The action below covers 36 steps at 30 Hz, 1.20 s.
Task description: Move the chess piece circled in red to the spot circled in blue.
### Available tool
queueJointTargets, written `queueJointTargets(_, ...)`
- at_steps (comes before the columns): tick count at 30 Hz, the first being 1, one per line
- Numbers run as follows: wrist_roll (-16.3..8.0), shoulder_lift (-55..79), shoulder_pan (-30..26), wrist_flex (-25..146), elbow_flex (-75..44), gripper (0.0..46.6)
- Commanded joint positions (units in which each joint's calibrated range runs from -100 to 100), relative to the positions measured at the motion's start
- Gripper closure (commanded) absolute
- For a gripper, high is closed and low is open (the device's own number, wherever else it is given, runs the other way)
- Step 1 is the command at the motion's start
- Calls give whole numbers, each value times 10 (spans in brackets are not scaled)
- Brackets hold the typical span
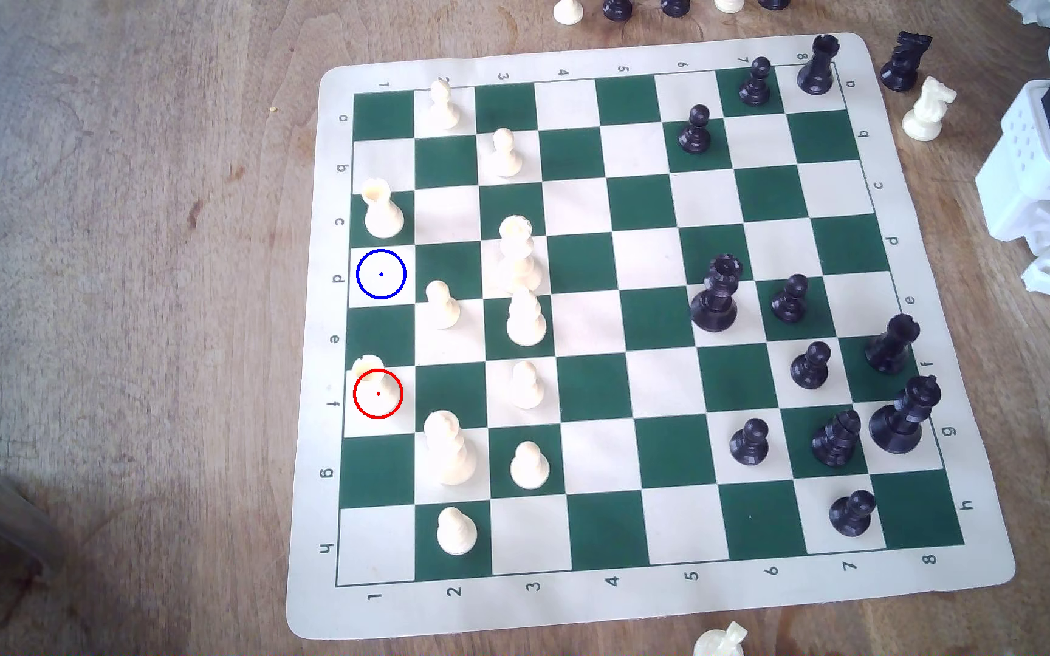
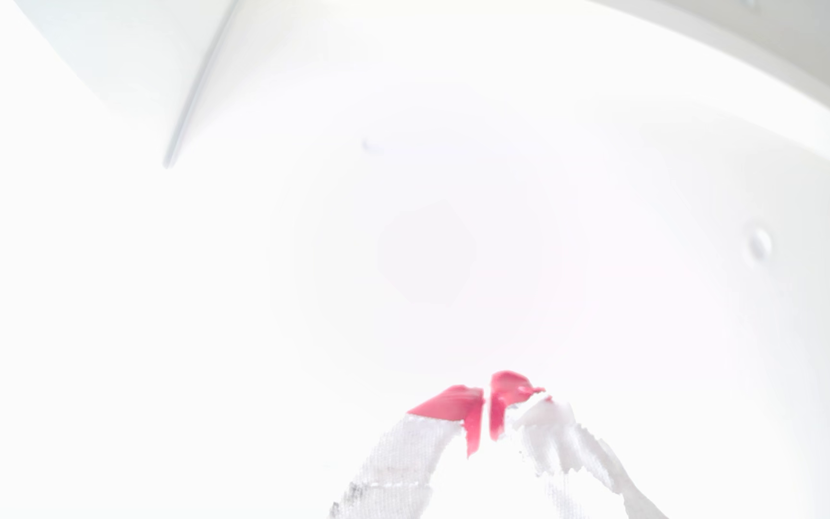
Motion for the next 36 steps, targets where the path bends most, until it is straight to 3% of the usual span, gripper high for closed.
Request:
queueJointTargets(1,2,0,-3,-17,9,464)
queueJointTargets(18,2,0,-3,-17,9,464)
queueJointTargets(20,-17,0,-21,14,9,454)
queueJointTargets(24,-13,0,-46,212,9,464)
queueJointTargets(26,-13,1,-83,314,9,464)
queueJointTargets(28,41,1,-127,485,9,464)
queueJointTargets(34,38,1,-196,870,-48,423)
queueJointTargets(36,29,1,-204,989,-89,435)
